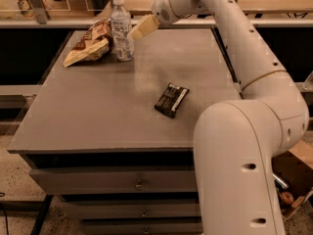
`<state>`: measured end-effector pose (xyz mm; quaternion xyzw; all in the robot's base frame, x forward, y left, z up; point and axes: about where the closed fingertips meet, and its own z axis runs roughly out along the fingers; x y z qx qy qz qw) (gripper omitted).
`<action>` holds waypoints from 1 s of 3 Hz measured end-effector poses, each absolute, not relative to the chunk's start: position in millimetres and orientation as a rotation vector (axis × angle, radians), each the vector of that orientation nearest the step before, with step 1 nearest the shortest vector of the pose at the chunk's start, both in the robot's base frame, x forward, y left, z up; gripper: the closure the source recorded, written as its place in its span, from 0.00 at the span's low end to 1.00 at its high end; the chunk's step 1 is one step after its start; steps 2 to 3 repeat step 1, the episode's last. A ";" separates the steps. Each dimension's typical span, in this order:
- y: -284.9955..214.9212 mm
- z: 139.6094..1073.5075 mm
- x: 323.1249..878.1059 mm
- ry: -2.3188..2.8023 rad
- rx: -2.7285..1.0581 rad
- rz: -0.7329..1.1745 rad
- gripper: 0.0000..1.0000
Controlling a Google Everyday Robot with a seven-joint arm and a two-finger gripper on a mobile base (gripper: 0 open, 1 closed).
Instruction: Move blue plastic bottle near brown chip bag
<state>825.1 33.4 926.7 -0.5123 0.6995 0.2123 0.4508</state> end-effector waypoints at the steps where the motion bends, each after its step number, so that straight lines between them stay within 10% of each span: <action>1: 31.5 926.8 825.1 1.729 -1.264 0.523 0.00; 3: 31.5 926.8 825.1 1.729 -1.264 0.523 0.00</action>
Offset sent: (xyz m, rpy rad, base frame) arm 0.0000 0.0000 0.0000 0.0000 0.0000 0.0000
